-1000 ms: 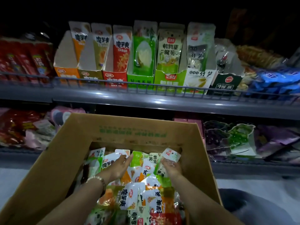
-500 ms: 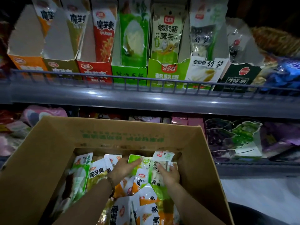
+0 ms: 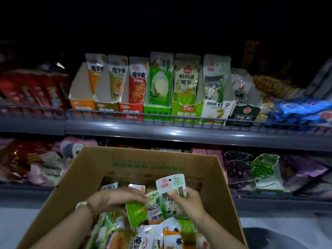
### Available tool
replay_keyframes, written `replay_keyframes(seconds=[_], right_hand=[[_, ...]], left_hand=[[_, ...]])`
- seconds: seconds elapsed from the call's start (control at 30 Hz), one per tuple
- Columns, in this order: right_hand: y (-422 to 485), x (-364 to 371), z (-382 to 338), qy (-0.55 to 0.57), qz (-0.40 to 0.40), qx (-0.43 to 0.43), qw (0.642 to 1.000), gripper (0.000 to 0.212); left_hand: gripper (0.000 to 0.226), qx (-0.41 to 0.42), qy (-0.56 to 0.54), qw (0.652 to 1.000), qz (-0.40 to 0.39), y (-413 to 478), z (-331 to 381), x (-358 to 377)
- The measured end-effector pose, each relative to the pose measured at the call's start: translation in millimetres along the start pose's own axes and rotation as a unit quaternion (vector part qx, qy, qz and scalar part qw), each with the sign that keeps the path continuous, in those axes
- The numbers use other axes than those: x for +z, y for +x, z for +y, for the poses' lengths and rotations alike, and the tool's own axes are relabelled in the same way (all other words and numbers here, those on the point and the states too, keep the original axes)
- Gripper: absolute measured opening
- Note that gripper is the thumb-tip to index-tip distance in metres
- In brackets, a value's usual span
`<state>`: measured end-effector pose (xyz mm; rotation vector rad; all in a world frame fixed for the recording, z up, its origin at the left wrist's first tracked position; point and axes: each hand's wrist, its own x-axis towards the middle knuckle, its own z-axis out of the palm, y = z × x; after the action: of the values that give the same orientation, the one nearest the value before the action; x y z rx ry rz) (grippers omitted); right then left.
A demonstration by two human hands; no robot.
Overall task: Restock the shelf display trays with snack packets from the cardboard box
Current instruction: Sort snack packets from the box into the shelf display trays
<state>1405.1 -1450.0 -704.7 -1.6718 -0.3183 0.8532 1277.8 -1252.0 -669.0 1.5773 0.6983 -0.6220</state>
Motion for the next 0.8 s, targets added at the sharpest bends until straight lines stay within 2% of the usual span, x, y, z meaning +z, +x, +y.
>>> replay_keyframes(seconds=[0.07,0.17,0.23,0.33,0.43,0.5,0.63,0.7,0.8], right_hand=[[-11.7,-0.6,-24.2,0.004,0.008,-0.041,0.999,0.008],[-28.5,-0.5,-67.9,0.022,0.023,-0.076,0.997,0.022],[-41.9,0.0,-99.7,0.041,0.024,-0.092,0.995,0.028],[-59.6,-2.3,-144.6,0.079,0.038,-0.124,0.988,0.03],[-70.7,-12.5,-179.8,0.133,0.061,-0.135,0.98,0.011],[-75.7,-22.8,-199.5,0.14,0.058,-0.14,0.978,0.009],[-83.1,-43.0,-226.5,0.169,0.004,-0.121,0.978,0.027],[-85.1,-52.8,-235.6,0.168,-0.034,-0.109,0.979,0.021],[-80.3,-67.2,-246.2,0.165,-0.053,-0.102,0.979,0.014]], left_hand=[[0.049,0.031,0.012,0.999,-0.004,-25.1,15.8,7.4],[0.028,0.084,0.052,0.995,-0.021,-58.1,48.3,28.5],[0.031,0.129,0.065,0.989,-0.004,-75.2,67.6,44.0],[0.039,0.2,0.002,0.979,0.047,-91.3,90.9,63.3],[0.052,0.265,-0.073,0.955,0.108,-103.2,106.4,71.5],[0.065,0.294,-0.138,0.934,0.147,-109.9,114.4,73.9],[0.033,0.339,-0.26,0.881,0.205,-119.3,131.8,79.6],[0.04,0.355,-0.283,0.867,0.206,-123.4,141.7,80.6],[0.047,0.367,-0.275,0.867,0.197,-123.7,153.5,82.7]])
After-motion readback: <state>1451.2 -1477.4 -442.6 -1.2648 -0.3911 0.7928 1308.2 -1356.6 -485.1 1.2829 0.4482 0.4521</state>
